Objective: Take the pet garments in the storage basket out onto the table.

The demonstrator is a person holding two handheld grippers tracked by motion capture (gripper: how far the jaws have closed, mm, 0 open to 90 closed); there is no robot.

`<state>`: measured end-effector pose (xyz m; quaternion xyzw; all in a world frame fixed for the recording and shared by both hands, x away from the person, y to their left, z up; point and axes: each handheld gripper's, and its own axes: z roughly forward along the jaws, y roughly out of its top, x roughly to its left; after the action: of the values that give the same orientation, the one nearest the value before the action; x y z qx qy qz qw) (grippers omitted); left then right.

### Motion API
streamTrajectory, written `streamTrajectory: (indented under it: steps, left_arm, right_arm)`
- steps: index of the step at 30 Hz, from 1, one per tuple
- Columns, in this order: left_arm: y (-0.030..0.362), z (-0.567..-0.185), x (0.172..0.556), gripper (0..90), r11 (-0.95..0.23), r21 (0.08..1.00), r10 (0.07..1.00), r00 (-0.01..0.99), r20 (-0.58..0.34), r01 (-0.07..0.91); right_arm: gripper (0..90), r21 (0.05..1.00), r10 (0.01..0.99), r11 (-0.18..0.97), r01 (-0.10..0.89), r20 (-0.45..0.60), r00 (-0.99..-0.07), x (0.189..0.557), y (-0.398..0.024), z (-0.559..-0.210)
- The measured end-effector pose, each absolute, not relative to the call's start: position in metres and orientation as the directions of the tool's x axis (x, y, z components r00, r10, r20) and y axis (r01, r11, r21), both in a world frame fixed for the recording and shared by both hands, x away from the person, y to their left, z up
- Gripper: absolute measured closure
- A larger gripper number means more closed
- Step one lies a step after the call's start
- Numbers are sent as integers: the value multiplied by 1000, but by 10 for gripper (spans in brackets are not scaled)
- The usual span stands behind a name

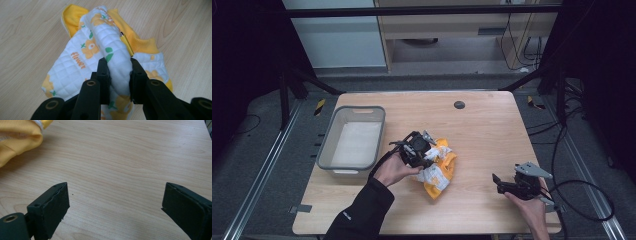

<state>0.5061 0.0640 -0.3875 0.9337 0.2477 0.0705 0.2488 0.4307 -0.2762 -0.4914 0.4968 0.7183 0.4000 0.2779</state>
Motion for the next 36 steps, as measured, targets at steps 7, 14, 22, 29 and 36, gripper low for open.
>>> streamTrajectory:
  steps: [7, 14, 22, 29, 36]
  left_arm:
    - [61, -398, 506, 728, -758, 493, 491, 871, 0, 427]
    - [58, -408, 506, 704, -767, 480, 487, 873, 4, 426]
    - [60, -412, 506, 636, -769, 471, 490, 872, -1, 432]
    - [63, -415, 506, 514, -773, 470, 490, 872, 16, 425]
    - [69, -410, 502, 374, -762, 495, 491, 871, 22, 417]
  right_arm:
    - [73, 850, 936, 188, 492, -3, -352, 431, -276, -491]
    - [73, 849, 935, 189, 494, -3, -354, 431, -276, -491]
    - [73, 848, 935, 189, 495, -2, -354, 430, -276, -491]
    - [72, 847, 936, 188, 497, -1, -353, 430, -275, -491]
    - [72, 849, 935, 196, 491, -10, -355, 431, -276, -492]
